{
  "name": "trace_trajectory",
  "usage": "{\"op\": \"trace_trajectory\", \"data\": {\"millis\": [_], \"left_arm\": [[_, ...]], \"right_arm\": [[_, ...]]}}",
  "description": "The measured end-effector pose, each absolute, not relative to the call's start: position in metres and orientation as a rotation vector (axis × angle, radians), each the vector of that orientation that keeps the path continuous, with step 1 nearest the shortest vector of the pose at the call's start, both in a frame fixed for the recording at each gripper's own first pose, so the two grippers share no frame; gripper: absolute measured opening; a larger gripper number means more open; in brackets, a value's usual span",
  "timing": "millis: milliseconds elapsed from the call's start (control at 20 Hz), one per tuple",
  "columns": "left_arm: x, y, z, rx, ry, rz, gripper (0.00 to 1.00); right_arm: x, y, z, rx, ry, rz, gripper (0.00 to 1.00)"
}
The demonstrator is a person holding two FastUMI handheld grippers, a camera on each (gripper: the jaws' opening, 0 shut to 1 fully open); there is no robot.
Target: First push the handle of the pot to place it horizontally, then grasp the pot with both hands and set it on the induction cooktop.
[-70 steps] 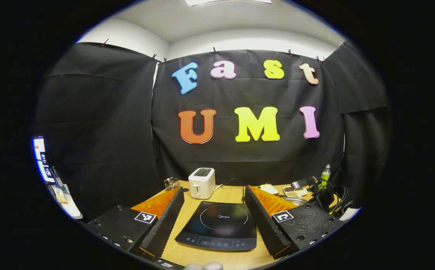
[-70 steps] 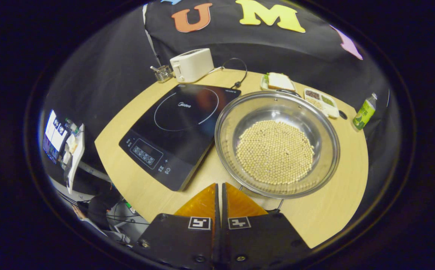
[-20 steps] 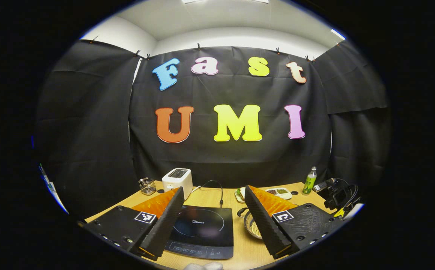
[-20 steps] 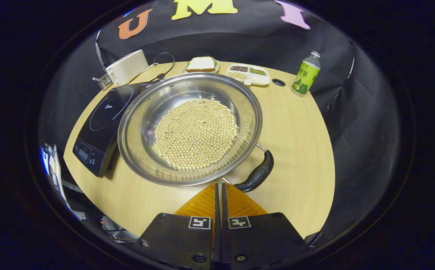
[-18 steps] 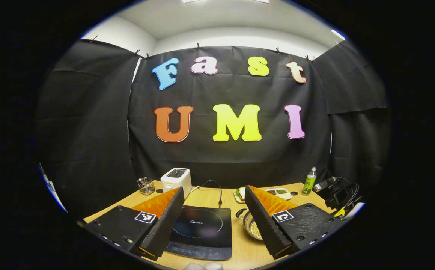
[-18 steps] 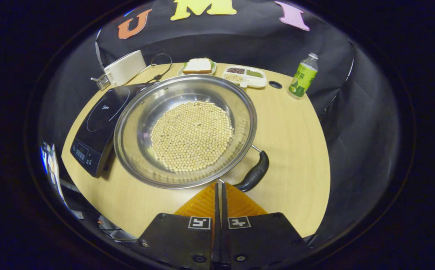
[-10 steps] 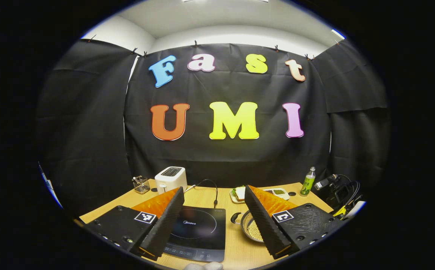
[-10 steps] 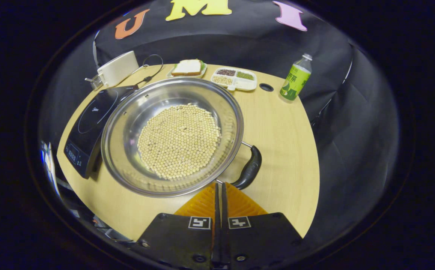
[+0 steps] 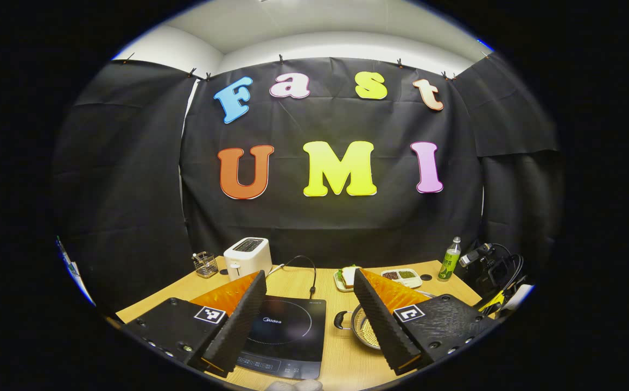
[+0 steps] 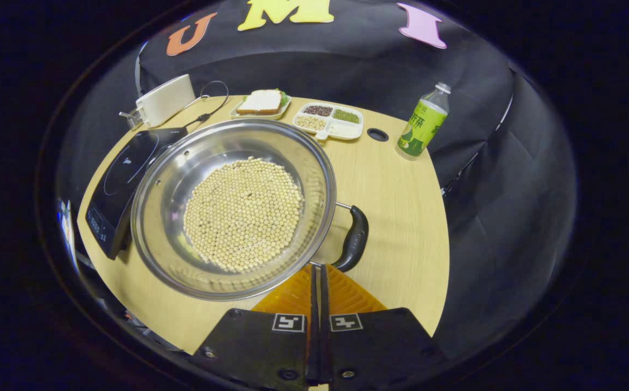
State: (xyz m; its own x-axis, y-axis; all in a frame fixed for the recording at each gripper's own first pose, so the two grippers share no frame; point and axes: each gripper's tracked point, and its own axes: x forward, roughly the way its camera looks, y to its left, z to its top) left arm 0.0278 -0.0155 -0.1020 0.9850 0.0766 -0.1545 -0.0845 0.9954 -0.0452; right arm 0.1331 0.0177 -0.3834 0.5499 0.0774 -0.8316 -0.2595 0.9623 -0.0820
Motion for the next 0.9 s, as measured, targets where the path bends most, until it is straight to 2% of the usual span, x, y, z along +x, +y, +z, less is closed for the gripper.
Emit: {"op": "trace_trajectory", "data": {"millis": [200,250,350,400,450,700,750,900], "left_arm": [[0.027,-0.02,-0.104,-0.043,0.163,0.08,0.97],[0.026,-0.02,-0.102,-0.041,0.163,0.078,0.96],[0.024,-0.02,-0.1,-0.035,0.161,0.074,0.96],[0.023,-0.02,-0.099,-0.033,0.159,0.07,0.96],[0.021,-0.019,-0.099,-0.03,0.158,0.066,0.97],[0.011,-0.015,-0.1,-0.021,0.157,0.04,0.96],[0.01,-0.013,-0.103,-0.016,0.16,0.032,0.96],[0.005,-0.014,-0.109,-0.013,0.168,-0.002,0.97]], "right_arm": [[0.14,0.014,-0.383,-0.223,0.951,0.209,0.01],[0.141,0.014,-0.383,-0.223,0.944,0.21,0.04],[0.145,0.011,-0.384,-0.232,0.93,0.214,0.04],[0.145,0.009,-0.385,-0.241,0.934,0.21,0.0],[0.144,0.008,-0.385,-0.24,0.938,0.203,0.04],[0.13,-0.002,-0.364,-0.218,0.871,0.135,0.01],[0.125,-0.004,-0.356,-0.215,0.849,0.12,0.02],[0.103,-0.003,-0.337,-0.188,0.796,0.105,0.12]]}}
